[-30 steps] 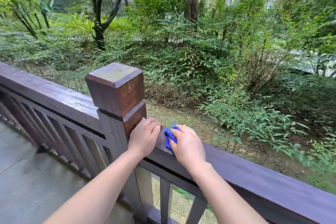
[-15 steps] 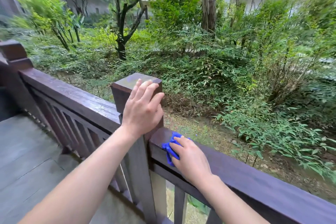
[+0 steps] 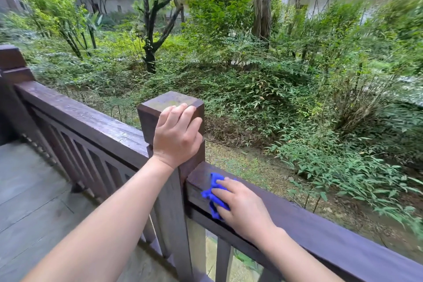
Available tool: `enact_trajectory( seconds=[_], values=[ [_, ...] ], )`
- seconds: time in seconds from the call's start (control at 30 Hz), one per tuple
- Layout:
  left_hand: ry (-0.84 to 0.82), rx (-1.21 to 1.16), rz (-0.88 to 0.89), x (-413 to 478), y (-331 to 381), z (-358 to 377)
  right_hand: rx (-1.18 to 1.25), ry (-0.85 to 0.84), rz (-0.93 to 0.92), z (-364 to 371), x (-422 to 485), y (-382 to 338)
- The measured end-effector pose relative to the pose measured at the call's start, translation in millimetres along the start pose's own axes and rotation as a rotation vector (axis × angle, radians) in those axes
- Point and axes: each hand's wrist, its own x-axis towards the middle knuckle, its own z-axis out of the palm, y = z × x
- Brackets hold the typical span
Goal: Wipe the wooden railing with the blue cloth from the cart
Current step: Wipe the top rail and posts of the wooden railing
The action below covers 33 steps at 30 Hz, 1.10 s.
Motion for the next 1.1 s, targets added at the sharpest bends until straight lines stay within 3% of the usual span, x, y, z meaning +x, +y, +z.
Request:
enact_trajectory(
  seconds=[0.17, 0.37, 0.57, 0.7, 0.8, 1.0, 1.1],
  values=[
    [0.029, 0.019, 0.005, 2.3, 2.2, 0.5, -0.056, -0.036, 0.304, 3.6, 40.9, -5.8],
    [0.047, 0.007, 0.004, -1.0, -0.4, 4.0, -0.010, -0.061, 0.046, -1.6, 8.4, -2.8],
    [0.058, 0.013, -0.021, 2.2, 4.6, 2.3, -0.028, -0.039, 0.323, 6.6, 46.5, -1.7],
    [0.068, 0.013, -0.004, 3.7, 2.2, 0.1, -0.003, -0.112, 0.206, 20.7, 60.9, -21.3],
    [0.088, -0.032, 0.002, 1.6, -1.0, 0.2, -0.005, -0.068, 0.085, 12.3, 32.3, -5.5],
    [0.160, -0.123, -0.031, 1.7, 0.1, 2.6, -0.051, 0.038, 0.415, 19.8, 61.8, -8.4],
    [0.164, -0.153, -0.011, 0.2, -3.1, 3.9, -0.052, 0.020, 0.284, 34.0, 69.0, -37.6]
  ],
)
